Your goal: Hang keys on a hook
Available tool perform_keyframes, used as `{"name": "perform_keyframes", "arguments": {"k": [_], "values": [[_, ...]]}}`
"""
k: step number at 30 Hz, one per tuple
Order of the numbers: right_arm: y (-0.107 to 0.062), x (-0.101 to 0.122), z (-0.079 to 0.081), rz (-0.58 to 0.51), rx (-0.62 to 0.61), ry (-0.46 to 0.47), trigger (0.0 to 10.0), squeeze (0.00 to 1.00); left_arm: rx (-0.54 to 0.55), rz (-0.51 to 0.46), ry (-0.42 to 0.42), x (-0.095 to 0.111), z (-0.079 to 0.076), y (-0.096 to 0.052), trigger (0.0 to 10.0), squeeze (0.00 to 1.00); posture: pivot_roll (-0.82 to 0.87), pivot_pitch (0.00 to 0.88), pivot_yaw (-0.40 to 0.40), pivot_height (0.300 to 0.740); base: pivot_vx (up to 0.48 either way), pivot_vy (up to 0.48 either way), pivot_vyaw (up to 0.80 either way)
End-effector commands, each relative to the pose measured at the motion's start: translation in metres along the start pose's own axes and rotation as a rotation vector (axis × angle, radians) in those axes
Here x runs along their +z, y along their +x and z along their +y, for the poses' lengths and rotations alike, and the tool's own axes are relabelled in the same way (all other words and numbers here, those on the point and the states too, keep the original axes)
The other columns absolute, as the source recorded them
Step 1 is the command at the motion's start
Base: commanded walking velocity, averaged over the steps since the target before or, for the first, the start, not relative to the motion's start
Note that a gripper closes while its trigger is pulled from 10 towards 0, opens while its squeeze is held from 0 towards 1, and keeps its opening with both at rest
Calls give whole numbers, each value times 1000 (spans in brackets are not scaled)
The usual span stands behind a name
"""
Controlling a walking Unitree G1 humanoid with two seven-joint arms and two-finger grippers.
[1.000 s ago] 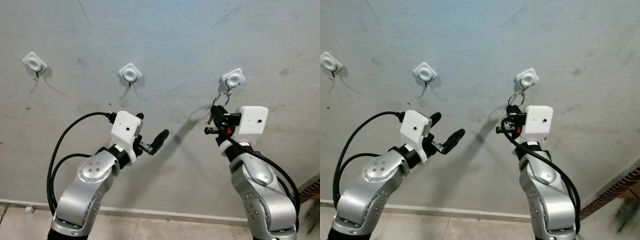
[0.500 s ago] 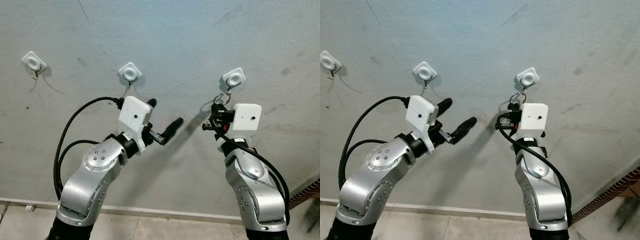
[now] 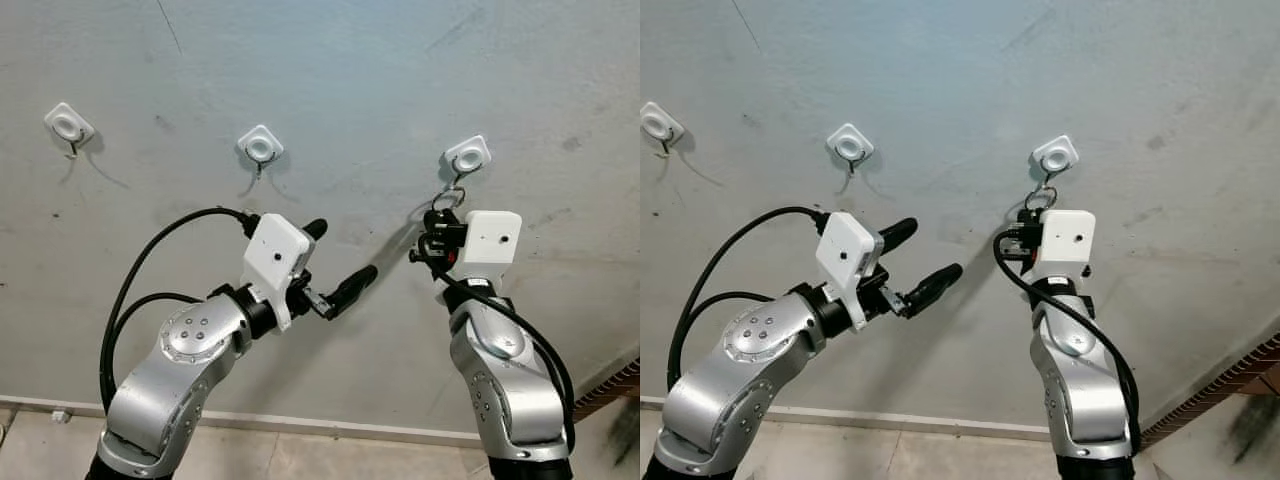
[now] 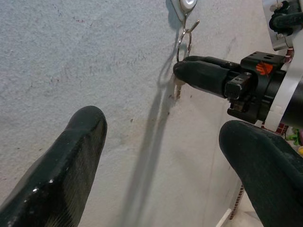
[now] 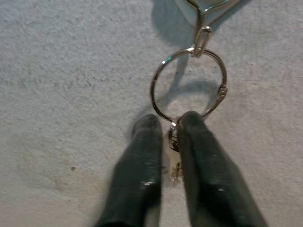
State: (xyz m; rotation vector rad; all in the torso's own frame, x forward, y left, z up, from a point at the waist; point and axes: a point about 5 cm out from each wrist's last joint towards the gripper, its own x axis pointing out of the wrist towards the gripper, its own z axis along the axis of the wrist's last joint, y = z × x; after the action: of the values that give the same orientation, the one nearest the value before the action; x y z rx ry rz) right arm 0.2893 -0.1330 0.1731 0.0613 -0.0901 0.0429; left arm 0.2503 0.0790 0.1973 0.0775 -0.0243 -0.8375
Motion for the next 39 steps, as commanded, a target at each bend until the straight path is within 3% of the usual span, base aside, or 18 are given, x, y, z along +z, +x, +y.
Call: {"name": "perform_keyframes", "arguments": {"k": [1,9,12,22,39], "values": [[3,0,-3,2,-6,11,10000,1000,-16,-3,5,2,-4,-1,10000,0,223,0,-49,740,0,0,0],[1,-2,-4,4,-15,11,10000,1000,-5,-1,13,1,-3,0,10000,0,223,0,-48,740,0,0,0],[-7,-6,-10,17,-19,-1,10000,1000,72,9,39,-5,3,0,10000,0,220,0,-50,740,0,0,0],[-27,-8,-29,30,-39,-16,10000,1000,105,16,24,-14,3,0,10000,0,197,0,-53,740,0,0,0],[-37,3,-31,-4,-35,-36,10000,1000,233,29,-3,-26,14,2,10000,0,161,0,-51,740,0,0,0]]}}
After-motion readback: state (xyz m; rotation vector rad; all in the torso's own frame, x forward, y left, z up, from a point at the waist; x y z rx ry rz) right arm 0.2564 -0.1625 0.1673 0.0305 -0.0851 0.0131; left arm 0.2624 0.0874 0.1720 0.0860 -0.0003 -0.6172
